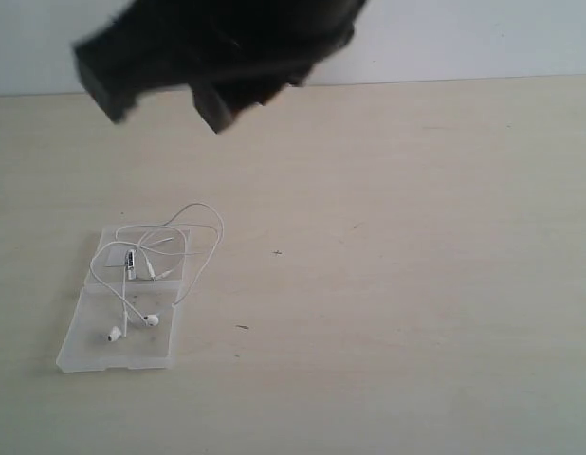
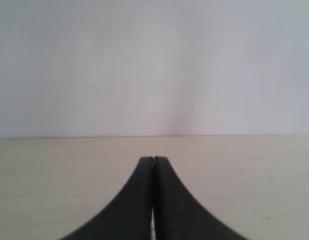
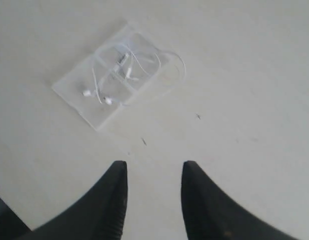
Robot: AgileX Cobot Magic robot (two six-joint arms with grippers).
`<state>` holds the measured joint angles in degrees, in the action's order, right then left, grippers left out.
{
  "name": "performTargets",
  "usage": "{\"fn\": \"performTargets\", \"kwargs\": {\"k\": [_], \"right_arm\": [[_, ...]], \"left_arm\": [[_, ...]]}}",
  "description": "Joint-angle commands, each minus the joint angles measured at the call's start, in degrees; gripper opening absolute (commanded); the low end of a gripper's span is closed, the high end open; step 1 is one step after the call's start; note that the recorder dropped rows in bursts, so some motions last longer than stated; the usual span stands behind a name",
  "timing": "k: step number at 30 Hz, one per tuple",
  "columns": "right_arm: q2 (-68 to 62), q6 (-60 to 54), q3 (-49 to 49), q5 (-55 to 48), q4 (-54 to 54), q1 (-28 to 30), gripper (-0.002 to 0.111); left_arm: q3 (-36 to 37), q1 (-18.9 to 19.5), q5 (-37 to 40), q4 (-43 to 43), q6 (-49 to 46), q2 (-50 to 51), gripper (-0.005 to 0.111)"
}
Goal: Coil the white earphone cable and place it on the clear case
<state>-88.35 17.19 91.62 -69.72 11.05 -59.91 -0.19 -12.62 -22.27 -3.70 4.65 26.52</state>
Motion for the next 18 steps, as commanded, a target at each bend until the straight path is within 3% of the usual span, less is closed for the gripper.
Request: {"fn": "performTargets", "kwargs": {"k": [1,7,10,18], "right_arm": [[6.59,-0.59,-11.4,5.26,2.1,-0.08,0.035],[18.9,-0.46,-28.46,23.84,3.77,-0.08,0.035],[24.58,-0.46,-35.87,31.2,4.66,-0.08,0.035],[34.23,0.94,-45.73,34.26,4.69,-0.08,0.035]], "left_arm": [[0.19,0.05,-0.32,2.31,1.97,-0.48,0.0],[0.19,0.05,0.48,2.2,2.16,-0.48,0.0],[0.19,0.05,2.73,2.09,6.87,-0.48,0.0],[0.19,0.05,3.4,2.09,6.87,-0.48,0.0]]}}
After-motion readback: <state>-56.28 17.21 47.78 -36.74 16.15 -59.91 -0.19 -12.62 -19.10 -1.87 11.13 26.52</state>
